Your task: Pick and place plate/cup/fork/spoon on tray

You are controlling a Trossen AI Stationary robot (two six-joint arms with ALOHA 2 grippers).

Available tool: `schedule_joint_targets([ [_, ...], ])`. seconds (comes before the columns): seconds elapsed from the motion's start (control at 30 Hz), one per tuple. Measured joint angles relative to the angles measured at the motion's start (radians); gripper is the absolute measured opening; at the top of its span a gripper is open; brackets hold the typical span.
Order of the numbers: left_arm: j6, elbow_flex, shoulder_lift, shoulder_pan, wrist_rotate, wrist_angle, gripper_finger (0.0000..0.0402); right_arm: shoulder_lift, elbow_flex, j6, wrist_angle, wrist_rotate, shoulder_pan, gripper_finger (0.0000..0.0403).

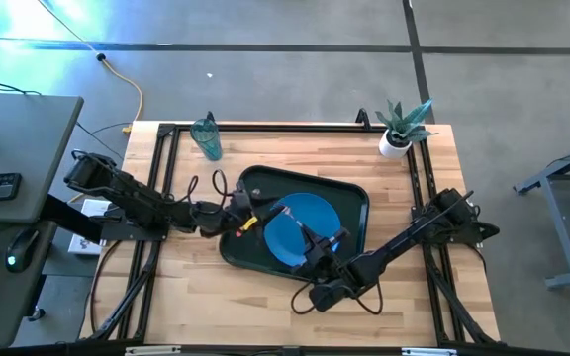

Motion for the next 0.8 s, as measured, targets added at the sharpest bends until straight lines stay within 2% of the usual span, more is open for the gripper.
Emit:
schedule_joint_targets([
  [0.13,0.074,0.000,-0.004,0.000,0.020,0.001,0.0089,-0.001,0.000,-0.012,0.010,-0.010,-0.002,0.0001],
  [0.27,0.140,0.001,-0.030,0.008,0.055,0.002,0.0014,-0.002,0.000,-0.025,0.014,-0.119,-0.010,0.0014],
  [0.43,0.274,0.003,-0.116,0.039,0.065,-0.044,0.0005,-0.002,0.000,-0.024,0.022,-0.280,-0.020,0.0043],
  [0.5,0.266,0.005,-0.167,0.065,0.072,-0.117,0.0001,-0.002,0.000,-0.021,0.028,-0.267,-0.020,0.0056],
  [0.67,0.145,0.040,-0.254,0.127,0.226,-0.292,0.0001,-0.002,0.000,-0.081,0.026,-0.068,-0.020,0.0058],
  [0.8,0.126,0.041,-0.291,0.129,0.251,-0.373,0.0001,-0.002,0.000,-0.100,0.023,-0.115,-0.025,0.0016],
])
